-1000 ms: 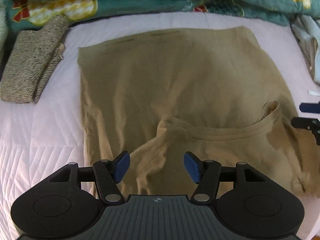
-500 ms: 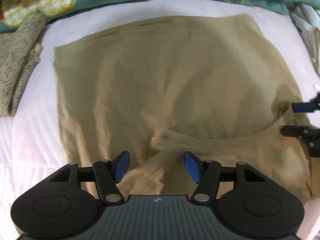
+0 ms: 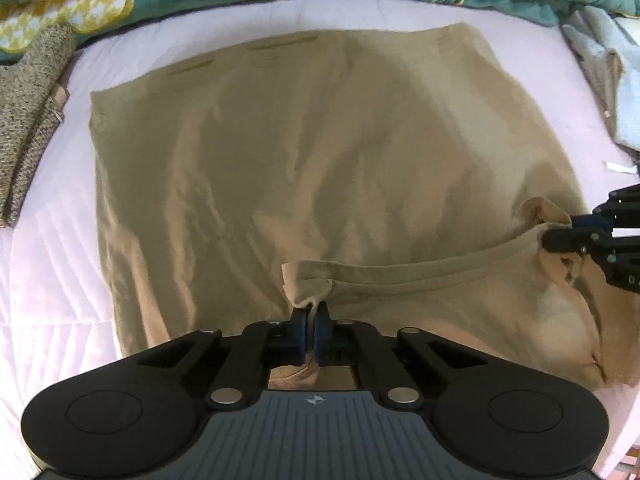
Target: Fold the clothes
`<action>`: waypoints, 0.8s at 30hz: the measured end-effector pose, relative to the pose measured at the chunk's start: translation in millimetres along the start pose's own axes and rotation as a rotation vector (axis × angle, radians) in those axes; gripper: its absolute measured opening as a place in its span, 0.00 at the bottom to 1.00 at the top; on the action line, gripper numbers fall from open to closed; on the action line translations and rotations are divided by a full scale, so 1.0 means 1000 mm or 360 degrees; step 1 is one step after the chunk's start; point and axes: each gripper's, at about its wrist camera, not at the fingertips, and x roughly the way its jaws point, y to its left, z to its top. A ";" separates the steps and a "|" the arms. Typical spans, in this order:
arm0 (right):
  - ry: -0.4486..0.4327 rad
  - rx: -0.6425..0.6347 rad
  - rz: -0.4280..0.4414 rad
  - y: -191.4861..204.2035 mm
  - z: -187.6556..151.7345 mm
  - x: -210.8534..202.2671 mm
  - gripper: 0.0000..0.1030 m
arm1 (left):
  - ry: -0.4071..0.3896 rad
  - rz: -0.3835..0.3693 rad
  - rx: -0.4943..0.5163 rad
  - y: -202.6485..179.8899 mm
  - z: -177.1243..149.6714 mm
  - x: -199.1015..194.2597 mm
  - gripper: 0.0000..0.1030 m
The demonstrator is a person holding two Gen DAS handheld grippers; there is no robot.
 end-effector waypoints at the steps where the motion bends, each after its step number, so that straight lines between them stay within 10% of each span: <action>1: -0.0020 -0.0009 0.0001 0.002 -0.001 -0.007 0.09 | -0.0003 -0.0005 -0.0015 0.000 -0.003 -0.005 0.03; 24: -0.0168 -0.0145 0.0098 0.080 -0.061 -0.177 0.08 | 0.0033 0.0019 -0.0209 -0.073 -0.136 -0.176 0.03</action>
